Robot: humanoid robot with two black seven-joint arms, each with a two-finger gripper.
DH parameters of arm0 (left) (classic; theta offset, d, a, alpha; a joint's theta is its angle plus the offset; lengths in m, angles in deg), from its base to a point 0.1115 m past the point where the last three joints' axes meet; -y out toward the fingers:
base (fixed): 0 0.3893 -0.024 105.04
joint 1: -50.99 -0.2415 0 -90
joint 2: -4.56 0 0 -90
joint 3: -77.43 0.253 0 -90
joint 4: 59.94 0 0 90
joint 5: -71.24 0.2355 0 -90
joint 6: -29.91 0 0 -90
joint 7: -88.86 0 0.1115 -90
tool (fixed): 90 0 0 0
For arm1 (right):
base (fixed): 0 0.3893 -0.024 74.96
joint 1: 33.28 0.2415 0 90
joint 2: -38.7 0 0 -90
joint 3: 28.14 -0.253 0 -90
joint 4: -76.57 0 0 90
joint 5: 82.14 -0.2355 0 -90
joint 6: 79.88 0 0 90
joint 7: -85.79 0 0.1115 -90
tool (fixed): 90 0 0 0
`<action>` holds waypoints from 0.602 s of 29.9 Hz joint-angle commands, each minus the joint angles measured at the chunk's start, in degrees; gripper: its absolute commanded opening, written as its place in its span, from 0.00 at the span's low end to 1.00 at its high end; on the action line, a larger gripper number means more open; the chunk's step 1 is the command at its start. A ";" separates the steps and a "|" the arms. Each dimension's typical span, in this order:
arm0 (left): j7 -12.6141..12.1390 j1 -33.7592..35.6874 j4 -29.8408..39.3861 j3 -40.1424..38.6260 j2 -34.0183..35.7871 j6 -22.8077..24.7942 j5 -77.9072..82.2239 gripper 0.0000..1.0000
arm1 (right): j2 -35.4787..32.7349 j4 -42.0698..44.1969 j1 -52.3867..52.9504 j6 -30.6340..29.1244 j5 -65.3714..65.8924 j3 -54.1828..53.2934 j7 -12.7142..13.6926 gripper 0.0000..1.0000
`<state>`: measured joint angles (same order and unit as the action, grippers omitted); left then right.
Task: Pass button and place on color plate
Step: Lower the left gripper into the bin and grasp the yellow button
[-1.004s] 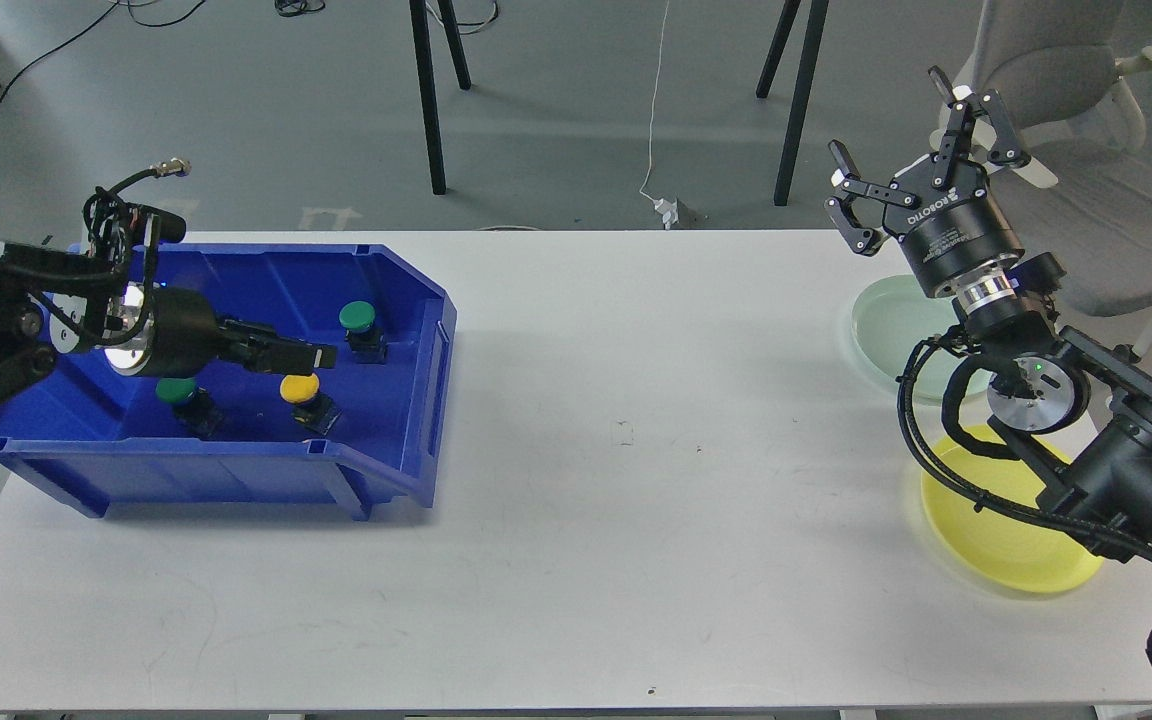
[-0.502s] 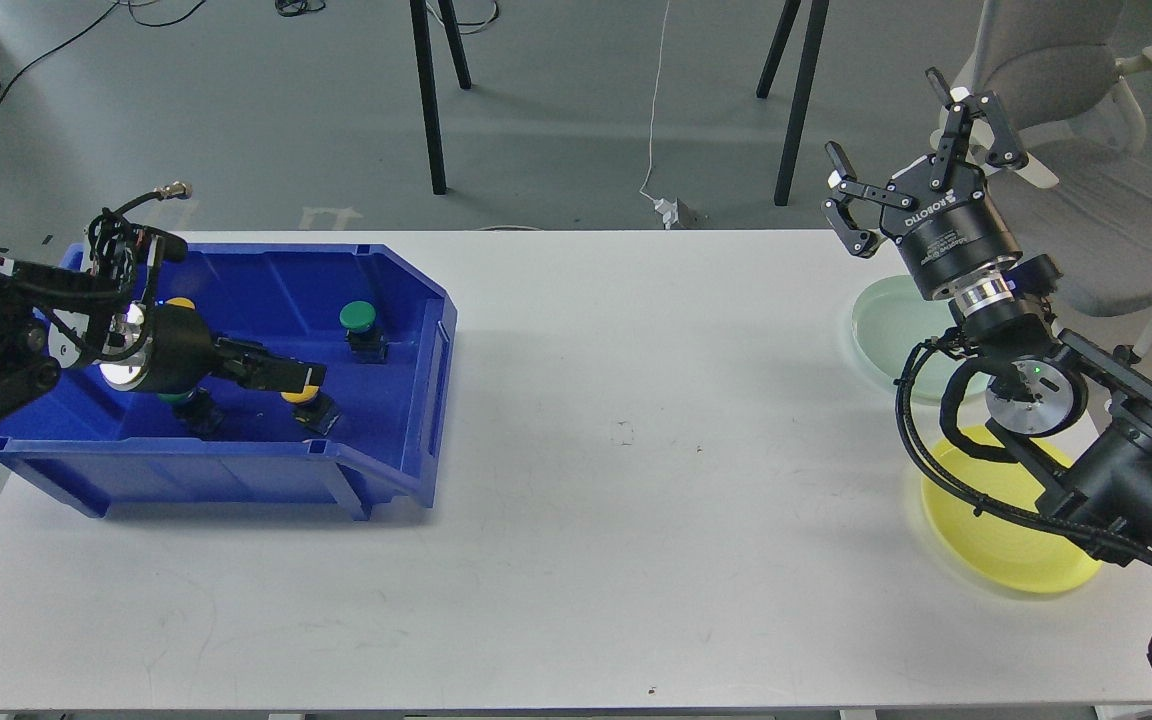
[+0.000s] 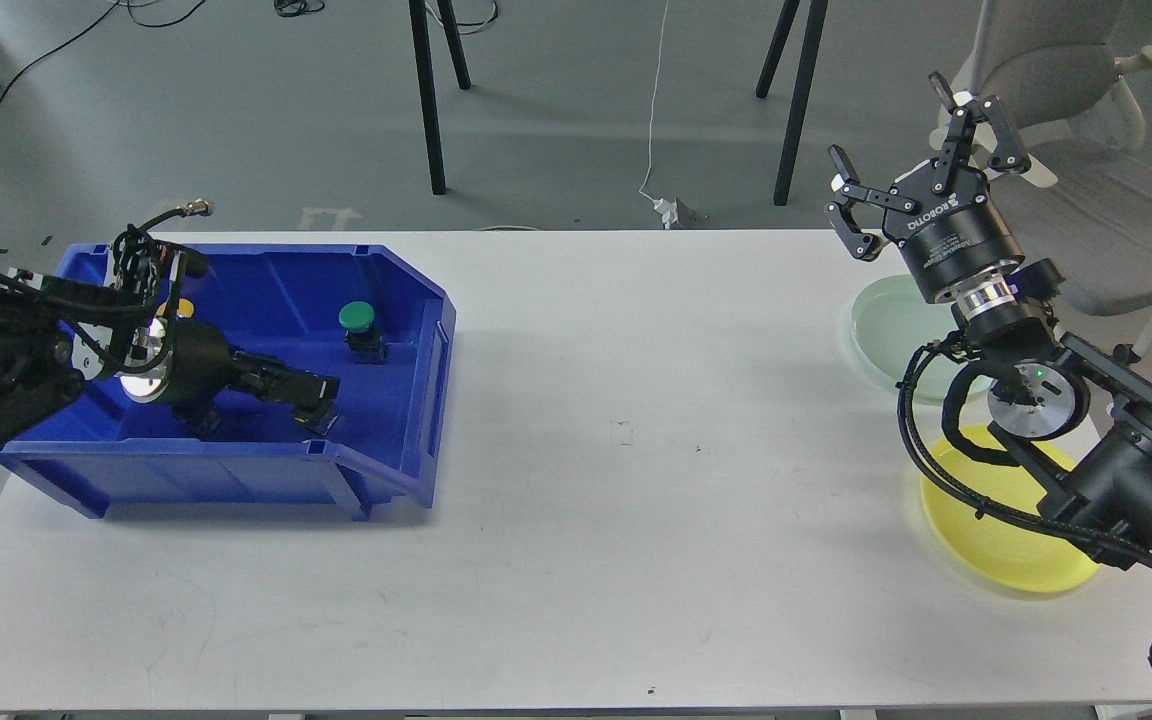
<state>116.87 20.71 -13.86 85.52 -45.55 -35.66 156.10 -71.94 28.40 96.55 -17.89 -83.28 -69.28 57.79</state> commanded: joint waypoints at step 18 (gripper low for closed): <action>0.00 -2.06 -3.71 -0.01 -2.00 -1.76 0.74 0.62 | -0.01 -0.17 -0.72 0.00 0.00 -0.60 0.00 0.99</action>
<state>116.86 18.76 -17.57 85.51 -47.60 -37.32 156.35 -71.96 28.25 96.00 -17.88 -83.28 -69.85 57.79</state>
